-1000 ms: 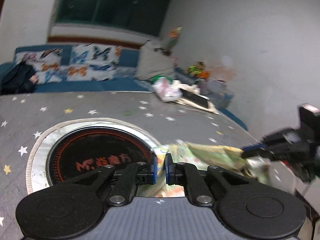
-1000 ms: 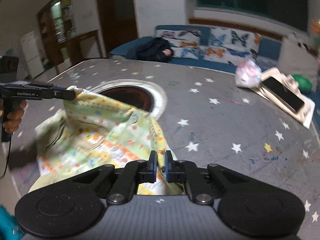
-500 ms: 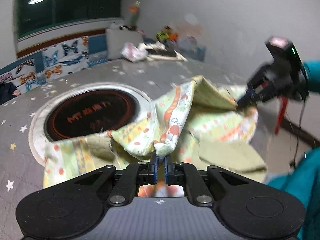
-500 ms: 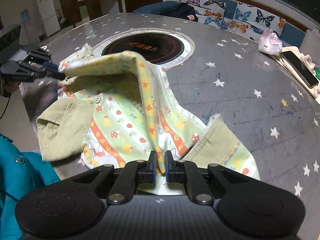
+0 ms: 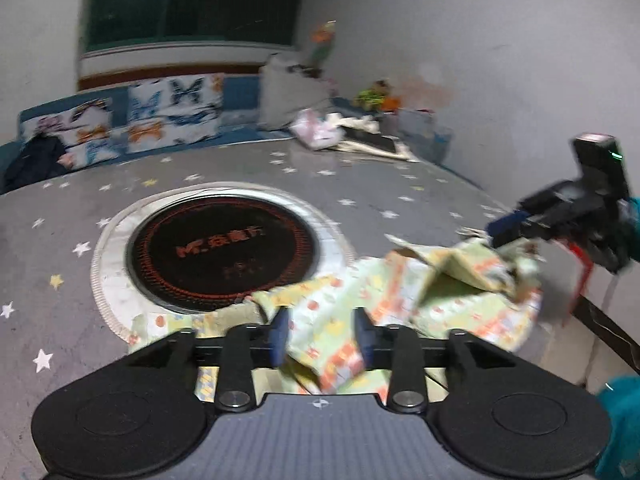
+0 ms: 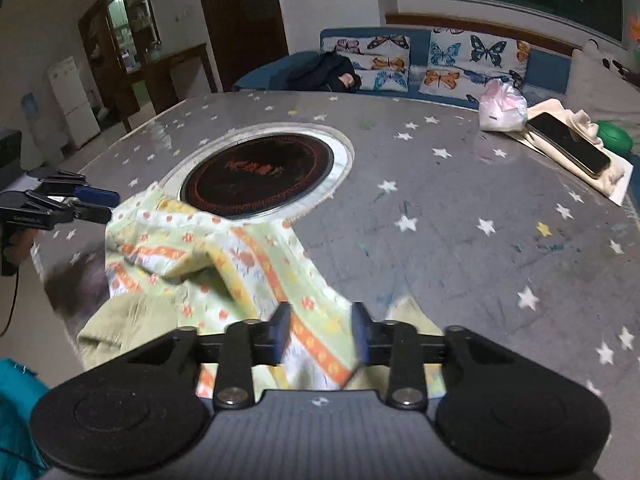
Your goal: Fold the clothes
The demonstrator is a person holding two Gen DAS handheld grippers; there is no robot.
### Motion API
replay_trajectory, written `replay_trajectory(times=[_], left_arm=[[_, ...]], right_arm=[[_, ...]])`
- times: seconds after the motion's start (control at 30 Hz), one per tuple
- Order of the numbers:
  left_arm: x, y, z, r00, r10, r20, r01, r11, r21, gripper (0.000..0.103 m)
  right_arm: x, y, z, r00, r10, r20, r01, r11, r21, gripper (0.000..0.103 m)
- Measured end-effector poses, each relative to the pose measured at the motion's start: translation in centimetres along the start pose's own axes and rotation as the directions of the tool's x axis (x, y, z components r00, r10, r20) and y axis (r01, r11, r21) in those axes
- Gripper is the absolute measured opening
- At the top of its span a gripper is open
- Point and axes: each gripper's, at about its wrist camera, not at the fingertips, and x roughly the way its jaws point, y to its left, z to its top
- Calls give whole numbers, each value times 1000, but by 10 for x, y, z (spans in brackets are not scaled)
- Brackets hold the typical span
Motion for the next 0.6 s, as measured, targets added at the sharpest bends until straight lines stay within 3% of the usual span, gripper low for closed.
replay_trajectory(times=[0.07,0.2,0.27,0.3,0.33,0.53,0.6], left_arm=[[13,1,2,999,48,-19,-49,999,-12,51],[27,-6,-3,996,70,-59,-69,997,21,48],[31,-12,-8,993,105,-59,-101,993,67,32],[33,-12,-9,992,112,-64,-107,992,71,18],[35,-11,-10,991,115,-67,-111,992,67,13],[30,-9,-13,994,107,-39,-105,993,47,12],[29,-9,-13,994,99,-38,-98,994,42,14]], right_arm=[[11,3,0,1000,-4,3,4,1000,-16,37],[27,7,-3,998,-56,-11,55,998,-41,37],[30,4,-8,991,-129,-19,128,991,-41,37],[28,2,-9,986,-165,-21,164,986,-39,37],[27,0,-11,979,-200,-23,199,979,-37,37],[12,-17,-23,926,-374,-54,373,927,-30,37],[3,-28,-25,938,-342,-46,344,938,39,37]])
